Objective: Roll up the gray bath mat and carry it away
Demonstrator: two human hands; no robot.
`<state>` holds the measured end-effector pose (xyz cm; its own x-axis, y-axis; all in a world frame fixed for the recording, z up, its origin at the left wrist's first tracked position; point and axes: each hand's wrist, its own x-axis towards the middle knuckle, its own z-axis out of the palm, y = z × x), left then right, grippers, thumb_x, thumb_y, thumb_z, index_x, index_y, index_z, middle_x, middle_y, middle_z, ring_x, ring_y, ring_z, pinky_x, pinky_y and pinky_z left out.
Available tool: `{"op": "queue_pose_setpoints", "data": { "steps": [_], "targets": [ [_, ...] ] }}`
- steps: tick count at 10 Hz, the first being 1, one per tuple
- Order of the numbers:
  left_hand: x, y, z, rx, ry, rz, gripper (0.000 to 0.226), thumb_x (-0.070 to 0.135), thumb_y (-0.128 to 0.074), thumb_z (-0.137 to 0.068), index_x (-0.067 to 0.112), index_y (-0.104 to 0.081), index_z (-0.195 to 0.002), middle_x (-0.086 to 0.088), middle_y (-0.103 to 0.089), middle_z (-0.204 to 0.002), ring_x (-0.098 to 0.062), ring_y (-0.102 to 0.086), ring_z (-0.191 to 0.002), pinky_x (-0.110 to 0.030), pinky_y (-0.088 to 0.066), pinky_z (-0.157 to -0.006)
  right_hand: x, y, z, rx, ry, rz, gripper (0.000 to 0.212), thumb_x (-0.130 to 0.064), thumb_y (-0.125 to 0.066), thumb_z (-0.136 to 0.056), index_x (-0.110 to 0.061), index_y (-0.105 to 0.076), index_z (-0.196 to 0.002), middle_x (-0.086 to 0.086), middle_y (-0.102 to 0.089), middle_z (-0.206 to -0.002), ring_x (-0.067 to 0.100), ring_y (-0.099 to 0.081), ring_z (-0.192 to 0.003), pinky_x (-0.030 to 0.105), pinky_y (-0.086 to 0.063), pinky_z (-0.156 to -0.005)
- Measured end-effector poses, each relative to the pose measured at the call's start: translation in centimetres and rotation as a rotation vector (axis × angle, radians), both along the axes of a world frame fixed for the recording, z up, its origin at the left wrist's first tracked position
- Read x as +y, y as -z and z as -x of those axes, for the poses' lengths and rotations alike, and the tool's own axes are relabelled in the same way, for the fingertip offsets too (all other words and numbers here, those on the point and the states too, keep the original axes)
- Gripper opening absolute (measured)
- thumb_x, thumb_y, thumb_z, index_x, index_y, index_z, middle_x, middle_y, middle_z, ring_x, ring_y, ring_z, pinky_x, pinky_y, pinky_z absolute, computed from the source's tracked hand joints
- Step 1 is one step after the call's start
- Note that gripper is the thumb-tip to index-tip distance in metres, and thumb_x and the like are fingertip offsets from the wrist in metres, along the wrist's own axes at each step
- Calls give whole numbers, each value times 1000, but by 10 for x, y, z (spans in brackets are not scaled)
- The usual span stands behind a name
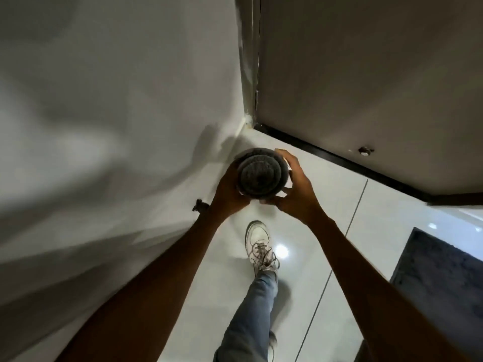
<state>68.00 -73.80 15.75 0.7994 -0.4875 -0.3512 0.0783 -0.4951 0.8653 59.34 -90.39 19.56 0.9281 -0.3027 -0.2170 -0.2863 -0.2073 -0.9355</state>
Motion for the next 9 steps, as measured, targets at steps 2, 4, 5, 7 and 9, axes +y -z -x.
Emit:
{"op": "queue_pose_setpoints", "data": {
  "steps": [2,4,5,7,9],
  "targets": [
    [-38,-12,-63,-96,-41,39,81,12,-83,-79,25,-39,-144,-2,-50,-145,-8,-48,-135,-50,-50,-111,-46,9,-83,83,-19,12,97,-18,-96,-66,-37,-39,-142,-32,-50,-134,-28,-46,-120,2,-45,-98],
    [-78,-10,-127,-18,-147,-112,75,10,-74,-93,16,-33,-156,-8,-47,-155,-12,-45,-135,-34,-42,-115,-78,7,-180,168,-83,-6,74,-19,-88,-76,-25,-49,-138,-19,-58,-115,8,-61,-106,34,-60,-88],
    [-97,-11,-157,-5,-229,-193,72,20,-70,-97,10,-31,-158,-14,-45,-157,-29,-44,-143,-44,-40,-119,-83,5,-230,282,-13,33,82,-28,-87,-78,-25,-38,-144,-18,-54,-110,10,-61,-88,27,-63,-61],
    [-109,-42,-112,100,-446,-467,76,50,-56,-102,4,-30,-156,-19,-46,-155,-36,-48,-140,-45,-43,-111,-63,-21,-205,295,131,148,99,-38,-85,-80,-10,-26,-155,13,-38,-159,34,-38,-148,54,-42,-117],
    [-87,-130,-47,-617,-139,-308,74,40,-60,-102,5,-29,-158,-15,-28,-167,-34,-15,-158,-44,-23,-128,-60,-125,-134,33,94,770,79,-62,-31,-102,-22,-7,-166,10,2,-175,34,6,-160,62,-2,-128]
  ]
}}
